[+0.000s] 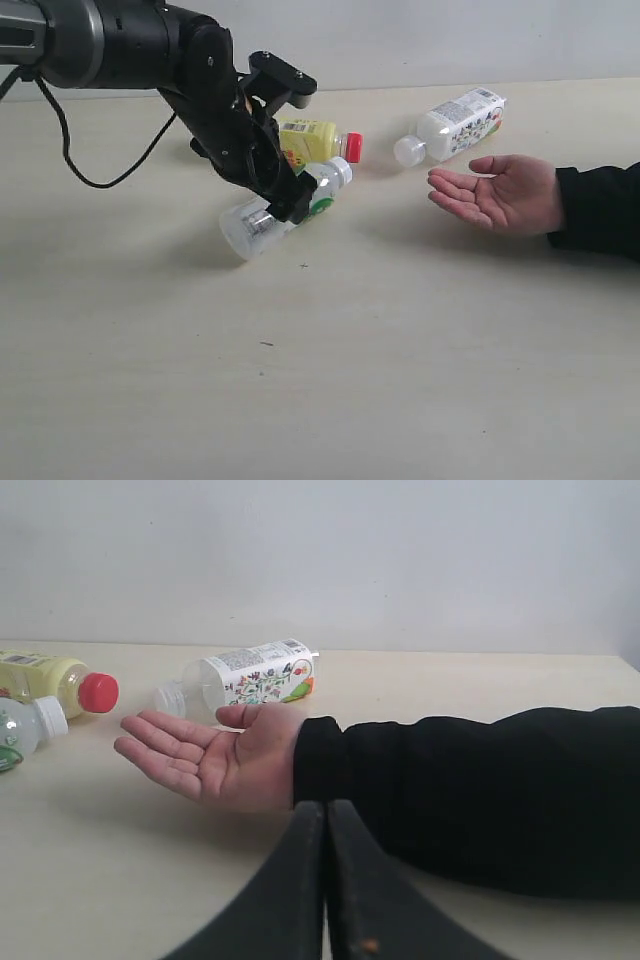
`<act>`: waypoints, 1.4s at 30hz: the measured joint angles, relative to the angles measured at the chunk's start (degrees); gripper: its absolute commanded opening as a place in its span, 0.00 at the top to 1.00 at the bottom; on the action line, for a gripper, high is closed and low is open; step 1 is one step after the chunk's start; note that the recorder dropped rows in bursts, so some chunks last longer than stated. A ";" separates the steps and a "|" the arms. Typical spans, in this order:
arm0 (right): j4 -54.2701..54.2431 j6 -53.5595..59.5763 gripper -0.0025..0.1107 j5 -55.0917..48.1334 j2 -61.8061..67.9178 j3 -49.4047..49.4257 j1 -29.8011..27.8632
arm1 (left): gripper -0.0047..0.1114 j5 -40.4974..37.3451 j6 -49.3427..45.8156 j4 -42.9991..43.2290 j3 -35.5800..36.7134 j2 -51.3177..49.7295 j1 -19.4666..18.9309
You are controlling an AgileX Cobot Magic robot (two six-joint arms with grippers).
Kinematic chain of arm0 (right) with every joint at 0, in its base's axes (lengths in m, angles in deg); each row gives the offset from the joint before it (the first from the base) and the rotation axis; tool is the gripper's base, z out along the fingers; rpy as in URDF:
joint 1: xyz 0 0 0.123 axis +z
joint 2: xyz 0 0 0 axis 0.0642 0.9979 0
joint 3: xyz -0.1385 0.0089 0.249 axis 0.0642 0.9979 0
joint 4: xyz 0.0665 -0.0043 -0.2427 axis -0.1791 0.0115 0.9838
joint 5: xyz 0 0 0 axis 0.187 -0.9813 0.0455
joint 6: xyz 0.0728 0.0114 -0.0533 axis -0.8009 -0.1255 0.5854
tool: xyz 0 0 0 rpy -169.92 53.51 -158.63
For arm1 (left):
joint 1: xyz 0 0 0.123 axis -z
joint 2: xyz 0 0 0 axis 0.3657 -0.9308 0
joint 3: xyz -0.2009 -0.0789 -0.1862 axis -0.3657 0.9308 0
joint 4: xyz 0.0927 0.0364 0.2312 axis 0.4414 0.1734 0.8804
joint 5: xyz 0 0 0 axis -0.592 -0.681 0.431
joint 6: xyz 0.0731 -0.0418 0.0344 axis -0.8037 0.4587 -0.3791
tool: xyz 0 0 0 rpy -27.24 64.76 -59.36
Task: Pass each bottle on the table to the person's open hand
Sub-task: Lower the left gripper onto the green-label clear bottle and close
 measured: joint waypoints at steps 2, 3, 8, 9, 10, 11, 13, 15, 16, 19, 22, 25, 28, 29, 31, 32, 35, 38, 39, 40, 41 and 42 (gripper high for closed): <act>0.00 0.00 0.98 0.00 0.00 0.00 0.00 | 0.06 2.25 -0.15 0.00 0.00 -0.92 0.00; 0.00 0.00 0.98 0.00 0.00 0.00 0.00 | 0.06 2.83 -0.15 0.00 0.00 -1.35 0.00; 0.00 0.00 0.98 0.00 0.00 0.00 0.00 | 0.06 3.91 -0.48 0.00 0.00 -3.69 0.00; 0.00 0.00 0.98 0.00 0.00 0.00 0.00 | 0.06 3.91 -0.60 0.00 0.00 -3.83 0.00; 0.00 0.00 0.98 0.00 0.00 0.00 0.00 | 0.06 3.91 -0.60 0.00 0.00 -3.83 0.00; 0.00 0.00 0.98 0.00 0.00 0.00 0.00 | 0.06 3.91 -0.60 0.00 0.00 -3.83 0.00; 0.00 0.00 0.98 0.00 0.00 0.00 0.00 | 0.06 3.91 -0.60 0.00 0.00 -3.83 0.00; 0.00 0.00 0.98 0.00 0.00 0.00 0.00 | 0.06 3.91 -0.60 0.00 0.00 -3.83 0.00; 0.00 0.00 0.98 0.00 0.00 0.00 0.00 | 0.06 3.91 -0.60 0.12 0.00 -3.83 0.00; 0.00 0.00 0.98 0.00 0.00 0.00 0.00 | 0.06 3.91 -0.60 0.12 0.00 -3.83 0.00; 0.00 0.00 0.98 0.00 0.00 0.00 0.00 | 0.06 3.91 -0.60 0.12 0.00 -3.83 0.00; 0.00 0.00 0.98 0.00 0.00 0.00 0.00 | 0.06 3.51 -0.60 -0.11 0.00 -3.83 0.00; 0.00 0.00 0.98 0.00 0.00 0.00 0.00 | 0.06 2.68 -0.60 -0.35 0.00 -3.83 0.00; 0.00 0.00 0.98 0.00 0.00 0.00 0.00 | 0.06 2.41 -0.60 -0.35 0.00 -3.83 0.00; 0.00 0.00 0.98 0.00 0.00 0.00 0.00 | 0.06 2.27 -0.60 -0.78 0.00 -3.83 0.00; 0.00 0.00 0.98 0.00 0.00 0.00 0.00 | 0.06 2.27 -0.60 -0.98 0.00 -3.83 0.00; 0.00 0.00 0.98 0.00 0.00 0.00 0.00 | 0.09 1.94 -0.60 -1.51 0.00 -3.83 0.00; 0.00 0.00 0.98 0.00 0.00 0.00 0.00 | 0.22 1.47 -0.60 -1.83 0.00 -4.21 0.00; 0.00 0.00 0.98 0.00 0.00 0.00 0.00 | 0.28 1.32 -0.60 -1.83 0.00 -4.50 0.00; 0.00 0.00 0.98 0.00 0.00 0.00 0.00 | 0.34 1.17 -0.60 -1.86 0.00 -4.74 0.00; 0.00 0.00 0.98 0.00 0.00 0.00 0.00 | 0.42 1.18 -0.60 -1.97 0.00 -4.99 0.00; 0.00 0.00 0.98 0.00 0.00 0.00 0.00 | 0.50 1.00 -0.60 -1.96 0.00 -5.13 0.00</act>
